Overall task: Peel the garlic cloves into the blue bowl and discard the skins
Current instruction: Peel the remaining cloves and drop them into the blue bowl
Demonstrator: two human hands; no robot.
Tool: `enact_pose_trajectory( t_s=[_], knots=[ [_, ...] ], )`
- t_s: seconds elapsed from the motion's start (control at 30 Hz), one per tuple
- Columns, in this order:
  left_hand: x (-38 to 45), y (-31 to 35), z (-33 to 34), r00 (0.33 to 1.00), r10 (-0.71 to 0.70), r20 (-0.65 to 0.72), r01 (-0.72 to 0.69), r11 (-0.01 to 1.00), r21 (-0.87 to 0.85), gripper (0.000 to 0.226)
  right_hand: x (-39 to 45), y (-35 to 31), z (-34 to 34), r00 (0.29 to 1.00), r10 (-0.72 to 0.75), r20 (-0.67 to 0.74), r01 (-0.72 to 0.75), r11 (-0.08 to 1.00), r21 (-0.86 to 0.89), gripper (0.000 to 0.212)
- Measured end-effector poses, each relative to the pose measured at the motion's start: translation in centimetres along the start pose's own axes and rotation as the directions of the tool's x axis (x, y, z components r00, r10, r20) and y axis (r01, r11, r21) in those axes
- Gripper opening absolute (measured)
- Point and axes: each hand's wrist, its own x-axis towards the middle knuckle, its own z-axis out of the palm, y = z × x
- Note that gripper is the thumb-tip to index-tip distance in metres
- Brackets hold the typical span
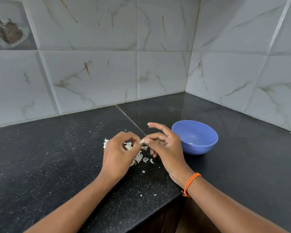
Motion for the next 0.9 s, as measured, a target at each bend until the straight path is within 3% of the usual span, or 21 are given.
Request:
enact_pose_trajectory(
  t_s=[0.17,0.27,0.6,0.9],
  knots=[
    [0.2,-0.4,-0.3,0.999,-0.006,-0.052,0.010,0.997,0.075,0.012,0.0,-0.1,-0.1,0.999,-0.008,-0.031,0.008,1.000,0.004,0.041],
    [0.2,-0.6,-0.4,0.999,0.001,-0.037,0.002,0.997,0.078,0.006,-0.2,0.1,0.2,0.999,-0.025,0.045,0.029,0.996,-0.083,0.042],
    [-0.1,0.0,-0.1,1.000,0.008,-0.011,-0.007,0.995,0.100,0.015,-0.4,0.3,0.6,0.995,-0.076,0.065,0.092,0.949,-0.300,0.041],
    [-0.2,0.5,-0.2,1.000,0.008,0.017,-0.009,0.998,0.057,0.015,-0.5,0.1,0.5,0.994,-0.103,0.040,0.111,0.934,-0.339,0.038]
  ],
)
